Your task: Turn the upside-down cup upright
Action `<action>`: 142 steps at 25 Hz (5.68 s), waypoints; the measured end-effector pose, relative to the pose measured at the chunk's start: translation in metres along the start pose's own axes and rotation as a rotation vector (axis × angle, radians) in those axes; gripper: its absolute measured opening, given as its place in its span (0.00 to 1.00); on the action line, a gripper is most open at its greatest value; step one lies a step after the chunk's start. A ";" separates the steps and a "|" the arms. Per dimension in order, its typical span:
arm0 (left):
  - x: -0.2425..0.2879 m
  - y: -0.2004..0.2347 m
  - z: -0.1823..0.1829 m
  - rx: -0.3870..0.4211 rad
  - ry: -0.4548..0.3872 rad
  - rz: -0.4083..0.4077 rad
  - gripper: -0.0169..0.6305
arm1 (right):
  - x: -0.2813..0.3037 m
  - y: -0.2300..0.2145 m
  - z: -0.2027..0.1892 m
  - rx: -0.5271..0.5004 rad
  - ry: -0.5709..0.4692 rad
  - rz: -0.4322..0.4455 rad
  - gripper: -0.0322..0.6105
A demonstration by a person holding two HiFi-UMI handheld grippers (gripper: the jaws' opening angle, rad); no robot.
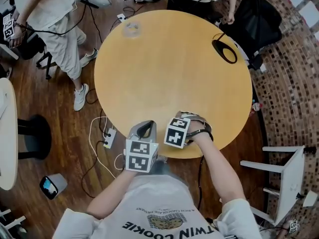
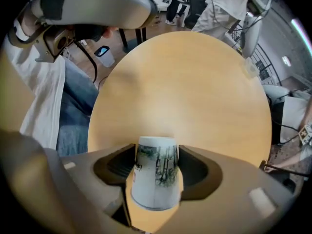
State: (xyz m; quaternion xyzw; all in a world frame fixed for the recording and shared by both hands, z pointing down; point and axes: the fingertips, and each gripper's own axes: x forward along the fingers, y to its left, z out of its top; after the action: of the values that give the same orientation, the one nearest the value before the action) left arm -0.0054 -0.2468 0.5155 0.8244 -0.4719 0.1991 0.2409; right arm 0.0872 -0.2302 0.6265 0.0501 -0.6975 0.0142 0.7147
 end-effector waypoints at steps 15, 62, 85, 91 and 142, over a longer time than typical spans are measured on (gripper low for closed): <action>-0.001 -0.014 -0.004 0.019 0.007 -0.001 0.03 | -0.011 0.001 -0.002 0.076 -0.174 -0.119 0.50; 0.012 -0.048 -0.009 0.095 0.041 -0.082 0.03 | -0.046 -0.001 -0.060 1.249 -1.011 -0.026 0.07; 0.005 -0.050 -0.012 0.078 0.015 -0.107 0.03 | -0.062 0.025 -0.045 0.153 -0.265 -0.089 0.07; 0.003 -0.045 -0.007 0.060 0.013 -0.096 0.03 | -0.045 0.029 -0.045 -0.110 -0.069 -0.091 0.07; -0.125 -0.173 -0.089 0.210 -0.054 -0.255 0.03 | -0.156 0.210 -0.059 1.260 -1.085 -0.343 0.07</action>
State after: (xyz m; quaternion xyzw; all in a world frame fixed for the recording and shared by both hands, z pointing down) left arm 0.0773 -0.0343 0.4814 0.9032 -0.3467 0.1928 0.1640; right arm 0.1227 -0.0079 0.4803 0.5439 -0.7883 0.2652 0.1118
